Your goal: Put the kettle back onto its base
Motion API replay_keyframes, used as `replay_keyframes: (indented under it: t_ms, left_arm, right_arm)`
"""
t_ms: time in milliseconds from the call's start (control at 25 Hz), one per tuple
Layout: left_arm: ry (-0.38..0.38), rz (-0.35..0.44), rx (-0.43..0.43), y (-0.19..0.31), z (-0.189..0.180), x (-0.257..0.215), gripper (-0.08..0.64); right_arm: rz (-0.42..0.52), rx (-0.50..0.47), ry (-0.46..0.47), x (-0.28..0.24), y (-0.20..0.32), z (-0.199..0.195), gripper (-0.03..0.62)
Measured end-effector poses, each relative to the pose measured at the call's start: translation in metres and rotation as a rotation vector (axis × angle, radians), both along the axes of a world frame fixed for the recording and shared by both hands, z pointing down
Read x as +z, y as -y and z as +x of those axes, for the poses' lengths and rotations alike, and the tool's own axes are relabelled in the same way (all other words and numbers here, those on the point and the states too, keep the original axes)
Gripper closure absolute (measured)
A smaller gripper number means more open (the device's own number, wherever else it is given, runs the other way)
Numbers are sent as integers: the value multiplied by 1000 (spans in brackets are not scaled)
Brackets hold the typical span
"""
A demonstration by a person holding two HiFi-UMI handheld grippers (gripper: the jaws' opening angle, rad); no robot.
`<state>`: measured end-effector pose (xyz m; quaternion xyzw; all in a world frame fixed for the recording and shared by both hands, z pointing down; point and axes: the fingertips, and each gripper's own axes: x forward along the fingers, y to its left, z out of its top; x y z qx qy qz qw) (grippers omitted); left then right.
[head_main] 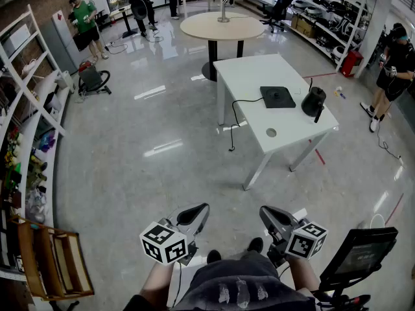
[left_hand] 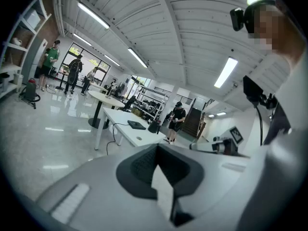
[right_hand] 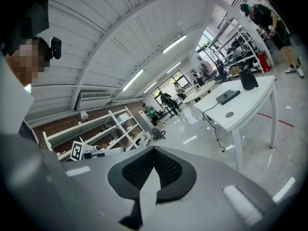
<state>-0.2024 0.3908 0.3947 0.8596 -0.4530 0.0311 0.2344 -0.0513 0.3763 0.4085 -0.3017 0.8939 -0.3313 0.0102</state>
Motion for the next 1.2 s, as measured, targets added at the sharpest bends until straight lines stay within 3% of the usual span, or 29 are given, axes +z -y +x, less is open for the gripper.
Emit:
replay_keyframes:
  t_ms: [160, 320, 480, 760, 960, 1200]
  left_arm:
    - [-11, -47, 30, 18, 51, -5, 560]
    - [91, -17, 100, 56, 128, -12, 560]
    - [101, -5, 93, 78, 173, -19, 560]
    - [172, -55, 13, 85, 197, -2, 560]
    - [247, -28, -9, 107, 212, -12, 560]
    - [188, -56, 8, 124, 213, 1, 560]
  right_arm:
    - [-59, 37, 25, 1, 10, 48, 592]
    - [-65, 76, 68, 11, 42, 118, 592]
    - [-55, 22, 88, 21, 59, 153, 592]
    - [-43, -85, 162, 29, 93, 179, 592]
    - [-47, -82, 221, 17, 129, 202, 592]
    - [-166, -18, 268, 25, 135, 204, 592]
